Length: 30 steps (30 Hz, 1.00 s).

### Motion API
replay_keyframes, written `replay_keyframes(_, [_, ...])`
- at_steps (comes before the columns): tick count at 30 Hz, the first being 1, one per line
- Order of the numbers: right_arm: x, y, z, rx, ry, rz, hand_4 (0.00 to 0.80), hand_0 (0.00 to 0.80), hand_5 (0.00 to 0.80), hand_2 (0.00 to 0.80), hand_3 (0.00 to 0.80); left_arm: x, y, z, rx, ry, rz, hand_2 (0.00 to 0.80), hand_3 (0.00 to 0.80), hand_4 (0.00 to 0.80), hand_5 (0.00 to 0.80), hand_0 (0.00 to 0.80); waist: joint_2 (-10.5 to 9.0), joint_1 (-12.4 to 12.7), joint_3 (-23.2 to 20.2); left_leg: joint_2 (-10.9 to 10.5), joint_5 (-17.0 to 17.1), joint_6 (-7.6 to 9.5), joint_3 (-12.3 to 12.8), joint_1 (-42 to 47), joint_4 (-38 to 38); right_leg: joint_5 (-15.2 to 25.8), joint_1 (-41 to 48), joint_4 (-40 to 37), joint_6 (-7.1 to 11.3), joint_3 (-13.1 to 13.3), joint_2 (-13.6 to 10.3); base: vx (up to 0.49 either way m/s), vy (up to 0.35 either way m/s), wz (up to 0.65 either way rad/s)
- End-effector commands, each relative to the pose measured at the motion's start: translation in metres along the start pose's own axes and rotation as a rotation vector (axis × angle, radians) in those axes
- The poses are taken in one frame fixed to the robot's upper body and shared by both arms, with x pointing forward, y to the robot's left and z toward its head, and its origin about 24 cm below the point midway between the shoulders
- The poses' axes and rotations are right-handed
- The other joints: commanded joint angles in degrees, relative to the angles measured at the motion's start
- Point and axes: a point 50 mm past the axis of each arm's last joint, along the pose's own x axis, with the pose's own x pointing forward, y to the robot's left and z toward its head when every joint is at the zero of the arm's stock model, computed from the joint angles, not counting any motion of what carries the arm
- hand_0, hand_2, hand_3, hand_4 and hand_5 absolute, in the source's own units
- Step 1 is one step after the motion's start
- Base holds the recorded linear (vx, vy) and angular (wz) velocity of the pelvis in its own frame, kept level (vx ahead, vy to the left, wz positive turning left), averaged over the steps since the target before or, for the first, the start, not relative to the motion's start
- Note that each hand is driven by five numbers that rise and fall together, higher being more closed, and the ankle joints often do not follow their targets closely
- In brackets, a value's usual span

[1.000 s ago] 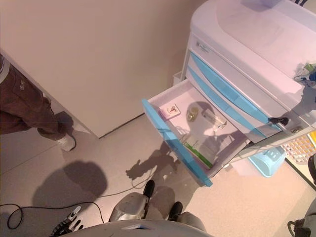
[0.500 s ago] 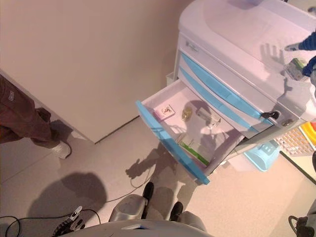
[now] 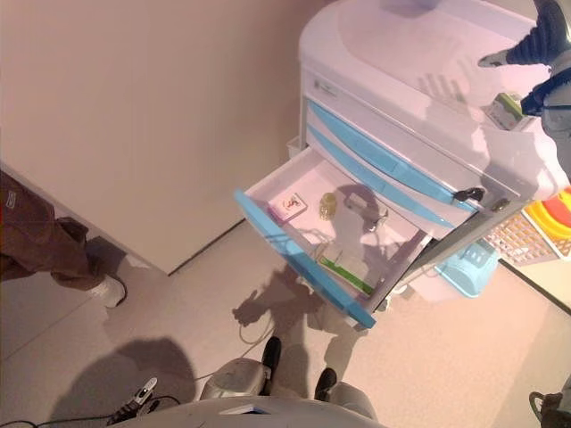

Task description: Open the drawer and pick up the medicine

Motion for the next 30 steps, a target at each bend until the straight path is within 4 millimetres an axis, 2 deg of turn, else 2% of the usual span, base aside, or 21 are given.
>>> replay_keyframes(1, [-0.002,-0.018,0.038,0.104,-0.197,0.030,0.000,0.000,0.000,0.000,0.000,-0.009,0.014,0.016,0.129,-0.076,-0.030,0.000,0.000,0.000,0.000,0.000,-3.54,-0.2,-3.4,1.3,-10.1,-2.59,1.1,0.6,4.6,6.5,2.0,-6.8,7.73,1.9,-5.8,-0.044,0.000,-0.04])
replay_keyframes(2, [-0.007,-0.015,0.043,0.132,-0.231,0.055,0.000,0.000,0.000,0.000,0.000,-0.009,0.012,0.019,0.154,-0.092,-0.044,0.000,0.000,0.000,0.000,0.000,-3.60,-0.4,-3.4,1.4,-10.1,-2.57,1.3,0.7,4.6,6.5,1.8,-6.8,7.71,2.1,-5.7,-0.049,0.006,-0.05])
replay_keyframes(6, [-0.038,-0.012,0.086,0.258,-0.447,0.231,0.000,0.000,0.000,0.000,0.000,-0.005,-0.011,0.035,0.304,-0.194,-0.142,0.000,0.000,0.000,0.000,0.000,-2.73,-3.2,-3.7,1.9,-10.3,-2.61,3.4,1.1,4.4,6.5,1.0,-6.4,7.78,3.6,-5.6,-0.049,0.021,-0.19])
replay_keyframes(8, [-0.051,-0.007,0.093,0.313,-0.500,0.306,0.000,0.000,0.000,0.000,0.000,-0.005,-0.019,0.042,0.371,-0.241,-0.174,0.000,0.000,0.000,0.000,0.000,-2.57,-3.9,-3.7,2.0,-10.4,-2.62,4.1,1.4,4.2,6.5,0.8,-6.2,7.77,4.1,-5.5,-0.050,0.023,-0.31])
replay_keyframes(11, [-0.074,-0.001,0.106,0.412,-0.572,0.449,0.000,0.000,0.000,0.000,0.000,-0.005,-0.038,0.057,0.560,-0.341,-0.221,0.000,0.000,0.000,0.000,0.000,-2.06,-5.5,-3.7,2.5,-10.3,-2.77,5.7,1.6,3.8,6.5,0.2,-5.9,7.75,4.7,-5.4,-0.055,0.020,-0.20])
replay_keyframes(13, [-0.087,0.007,0.110,0.510,-0.587,0.555,0.000,0.000,0.000,0.000,0.000,-0.004,-0.059,0.071,0.708,-0.382,-0.261,0.000,0.000,0.000,0.000,0.000,-1.62,-6.8,-3.7,2.9,-10.2,-2.95,6.7,1.8,3.9,6.4,-0.2,-5.4,7.67,5.0,-5.3,-0.047,0.049,-0.32])
replay_keyframes(15, [-0.100,0.022,0.111,0.598,-0.598,0.683,0.000,0.000,0.000,0.000,0.000,-0.002,-0.079,0.090,0.827,-0.422,-0.283,0.000,0.000,0.000,0.000,0.000,-0.97,-8.4,-3.8,3.2,-10.3,-3.07,8.1,2.1,4.2,6.2,-0.6,-4.9,7.58,5.2,-5.1,-0.022,0.071,-0.30])
replay_keyframes(16, [-0.103,0.025,0.111,0.611,-0.600,0.703,0.000,0.000,0.000,0.000,0.000,-0.002,-0.082,0.092,0.852,-0.425,-0.285,0.000,0.000,0.000,0.000,0.000,-0.89,-8.6,-3.9,3.3,-10.3,-3.06,8.3,2.2,4.2,6.2,-0.6,-4.9,7.54,5.2,-5.1,-0.014,0.065,-0.25])
replay_keyframes(18, [-0.120,0.041,0.116,0.699,-0.614,0.852,0.000,0.000,0.000,0.000,0.000,-0.002,-0.100,0.109,0.999,-0.451,-0.279,0.000,0.000,0.000,0.000,0.000,-0.12,-10.1,-4.0,3.6,-10.2,-3.09,9.8,2.6,4.4,6.3,-0.7,-4.9,7.41,4.8,-4.9,-0.009,0.055,-0.34])
replay_keyframes(19, [-0.125,0.045,0.117,0.716,-0.610,0.879,0.000,0.000,0.000,0.000,0.000,-0.003,-0.103,0.112,1.018,-0.454,-0.277,0.000,0.000,0.000,0.000,0.000,-0.02,-10.3,-4.1,3.7,-10.2,-3.06,10.2,2.7,4.4,6.3,-0.6,-4.9,7.37,4.9,-4.9,-0.005,0.052,-0.40])
replay_keyframes(22, [-0.150,0.071,0.113,0.820,-0.543,1.088,0.000,0.000,0.000,0.000,0.000,-0.005,-0.116,0.128,1.218,-0.466,-0.269,0.000,0.000,0.000,0.000,0.000,0.67,-12.1,-4.0,4.1,-10.2,-3.03,11.6,2.9,4.8,6.4,-0.9,-4.9,7.15,5.3,-4.9,-0.010,0.048,-0.25])
replay_keyframes(26, [-0.175,0.092,0.103,0.900,-0.437,1.274,0.000,0.000,0.000,0.000,0.000,-0.005,-0.125,0.137,1.364,-0.477,-0.271,0.000,0.000,0.000,0.000,0.000,1.10,-13.6,-3.4,4.0,-10.2,-3.02,12.2,2.5,5.2,6.4,-1.8,-4.3,7.05,5.8,-5.0,-0.032,0.040,-0.21])
replay_keyframes(30, [-0.195,0.109,0.088,0.950,-0.292,1.363,0.000,0.000,0.000,0.000,0.000,-0.004,-0.133,0.137,1.449,-0.480,-0.296,0.000,0.000,0.000,0.000,0.000,1.38,-15.0,-2.3,3.8,-10.5,-2.89,12.9,2.0,5.9,6.6,-2.7,-4.1,7.03,6.5,-5.1,-0.041,0.035,-0.10])
